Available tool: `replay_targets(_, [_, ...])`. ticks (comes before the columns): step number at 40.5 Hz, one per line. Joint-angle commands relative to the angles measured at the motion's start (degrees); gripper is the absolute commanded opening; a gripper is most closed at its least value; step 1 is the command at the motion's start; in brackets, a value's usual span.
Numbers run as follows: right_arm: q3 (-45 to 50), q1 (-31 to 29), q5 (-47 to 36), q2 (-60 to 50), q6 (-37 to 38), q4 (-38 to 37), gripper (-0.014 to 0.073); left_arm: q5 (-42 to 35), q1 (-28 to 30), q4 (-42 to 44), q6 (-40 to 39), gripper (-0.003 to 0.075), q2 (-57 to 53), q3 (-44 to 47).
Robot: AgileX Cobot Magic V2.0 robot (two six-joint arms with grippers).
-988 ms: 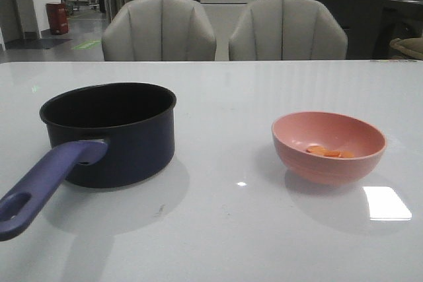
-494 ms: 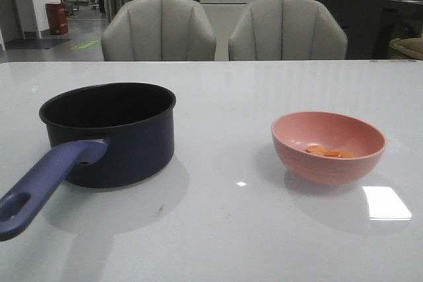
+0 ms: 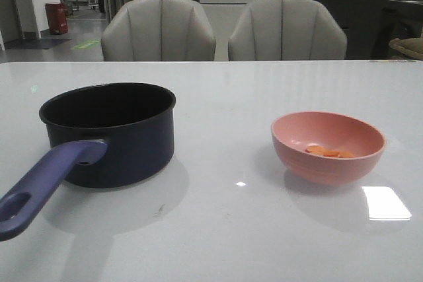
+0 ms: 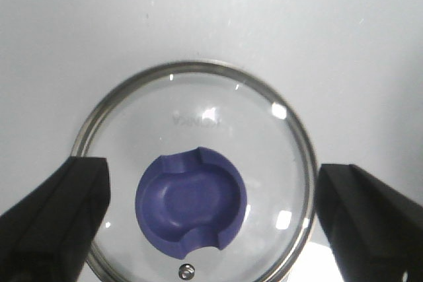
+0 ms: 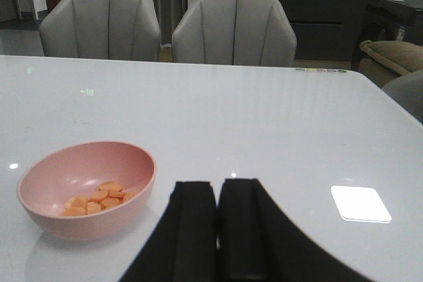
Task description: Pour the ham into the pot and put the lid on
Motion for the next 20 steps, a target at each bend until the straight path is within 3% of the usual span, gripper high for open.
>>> replay_targets(1, [-0.3, -0.3, -4.6, -1.1, 0.0, -0.6, 0.0149, -3.2, -1.2, -1.4, 0.7, 0.0636, -8.3, -0.3])
replay_targets(10, [-0.3, -0.3, -4.6, -1.1, 0.0, -0.6, 0.0149, -8.1, -9.1, -1.2, 0.7, 0.0636, -21.0, 4.5])
replay_targets(20, [-0.3, -0.3, -4.6, -1.1, 0.0, -0.6, 0.0149, -17.1, -20.9, 0.7, 0.7, 0.0636, -38.4, 17.0])
